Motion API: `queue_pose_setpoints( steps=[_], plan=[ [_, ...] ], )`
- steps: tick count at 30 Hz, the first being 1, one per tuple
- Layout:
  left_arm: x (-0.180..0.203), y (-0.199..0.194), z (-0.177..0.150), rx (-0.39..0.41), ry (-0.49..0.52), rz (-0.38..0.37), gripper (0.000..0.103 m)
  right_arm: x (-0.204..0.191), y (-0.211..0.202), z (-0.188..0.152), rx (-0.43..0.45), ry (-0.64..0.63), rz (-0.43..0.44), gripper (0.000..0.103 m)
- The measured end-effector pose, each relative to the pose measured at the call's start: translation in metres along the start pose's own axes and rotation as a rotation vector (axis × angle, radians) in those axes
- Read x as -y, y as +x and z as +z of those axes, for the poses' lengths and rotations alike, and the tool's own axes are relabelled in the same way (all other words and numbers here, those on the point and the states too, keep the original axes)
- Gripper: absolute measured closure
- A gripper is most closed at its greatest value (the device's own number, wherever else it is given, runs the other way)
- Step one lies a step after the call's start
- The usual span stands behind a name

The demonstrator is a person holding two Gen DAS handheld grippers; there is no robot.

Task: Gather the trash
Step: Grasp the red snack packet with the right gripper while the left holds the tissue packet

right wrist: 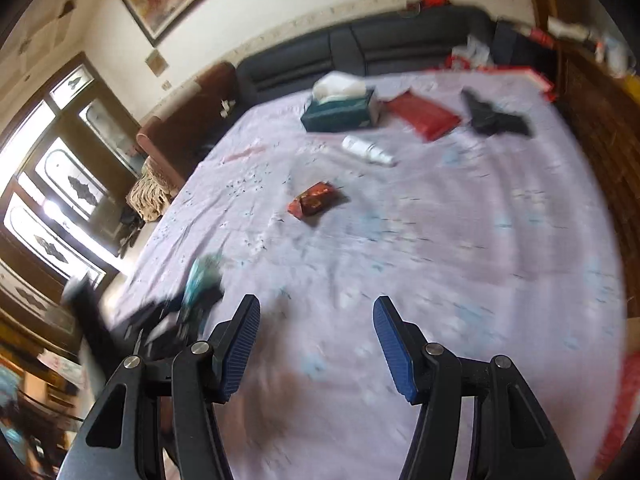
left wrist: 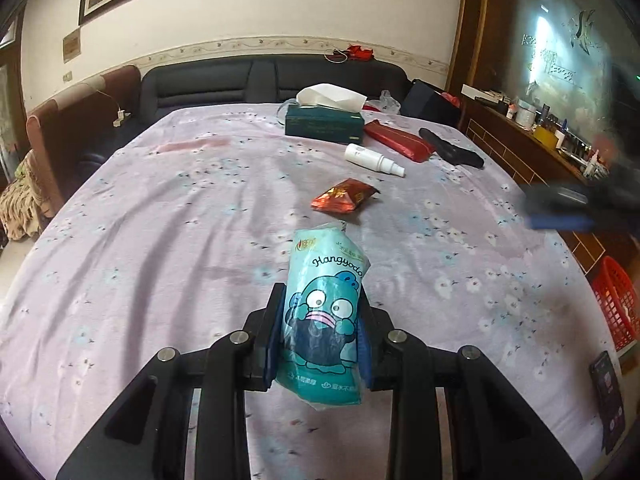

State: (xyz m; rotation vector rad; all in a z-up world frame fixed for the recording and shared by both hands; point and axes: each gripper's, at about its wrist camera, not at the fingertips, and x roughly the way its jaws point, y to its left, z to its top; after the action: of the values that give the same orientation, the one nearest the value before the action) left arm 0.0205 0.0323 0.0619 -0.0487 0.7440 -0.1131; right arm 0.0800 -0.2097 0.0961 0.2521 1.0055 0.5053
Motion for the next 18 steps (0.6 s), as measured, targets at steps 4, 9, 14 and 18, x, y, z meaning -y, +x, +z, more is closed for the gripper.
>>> queue_pose_setpoints(
  steps=[4, 9, 14, 18],
  plan=[
    [-0.01, 0.002, -0.003, -0.005, -0.013, 0.005, 0.074, -0.005, 0.069, 0.039, -0.044, 0.053, 0.009, 0.04],
    [-0.02, 0.002, -0.004, -0.004, -0.028, -0.004, 0.074, -0.001, 0.134, 0.076, -0.069, 0.12, -0.001, 0.04],
    [-0.026, 0.003, -0.006, -0.001, -0.034, -0.015, 0.074, 0.005, 0.173, 0.096, -0.1, 0.191, -0.052, 0.043],
    [-0.032, 0.004, -0.007, 0.002, -0.046, -0.023, 0.073, -0.002, 0.19, 0.099, -0.107, 0.172, -0.118, 0.05]
  ],
)
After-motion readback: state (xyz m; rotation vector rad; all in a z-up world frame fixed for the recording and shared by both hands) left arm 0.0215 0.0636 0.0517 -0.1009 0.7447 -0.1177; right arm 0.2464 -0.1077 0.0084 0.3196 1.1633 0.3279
